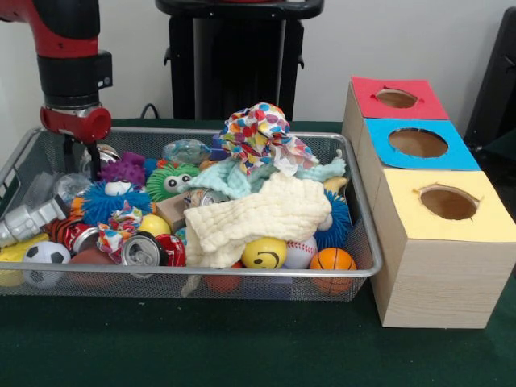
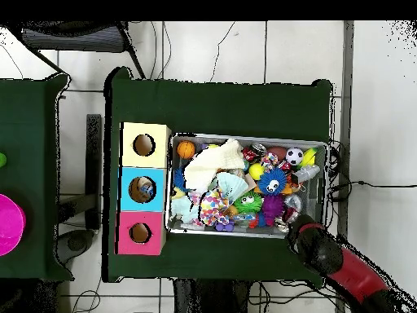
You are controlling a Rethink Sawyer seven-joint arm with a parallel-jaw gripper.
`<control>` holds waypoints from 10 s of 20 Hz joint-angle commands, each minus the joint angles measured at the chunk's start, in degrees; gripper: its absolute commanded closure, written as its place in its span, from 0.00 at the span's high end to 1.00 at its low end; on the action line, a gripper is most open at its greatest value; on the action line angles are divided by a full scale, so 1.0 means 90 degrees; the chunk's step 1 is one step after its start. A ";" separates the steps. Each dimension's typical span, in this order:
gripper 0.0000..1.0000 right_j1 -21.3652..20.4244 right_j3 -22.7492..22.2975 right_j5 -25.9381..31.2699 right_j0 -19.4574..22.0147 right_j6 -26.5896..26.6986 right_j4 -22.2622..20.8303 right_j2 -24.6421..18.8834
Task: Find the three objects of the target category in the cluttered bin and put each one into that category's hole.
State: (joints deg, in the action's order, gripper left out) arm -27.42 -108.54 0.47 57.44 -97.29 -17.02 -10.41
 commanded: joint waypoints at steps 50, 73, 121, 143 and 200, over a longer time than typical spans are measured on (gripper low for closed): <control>1.00 -0.0165 0.0262 -0.0125 0.0112 -0.1195 0.0627 -0.0536; 1.00 0.0026 0.0365 0.0158 0.0338 -0.1226 0.1576 -0.0947; 1.00 -0.0199 0.0794 0.0436 -0.1010 -0.0748 0.1475 0.0624; 1.00 -0.0370 0.0319 0.0648 -0.0462 -0.1029 0.1754 -0.0258; 1.00 -0.0983 0.0427 0.1734 -0.2206 -0.0568 0.1620 0.1746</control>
State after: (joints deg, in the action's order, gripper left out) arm -33.96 -104.64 9.66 37.98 -97.29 -1.24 5.04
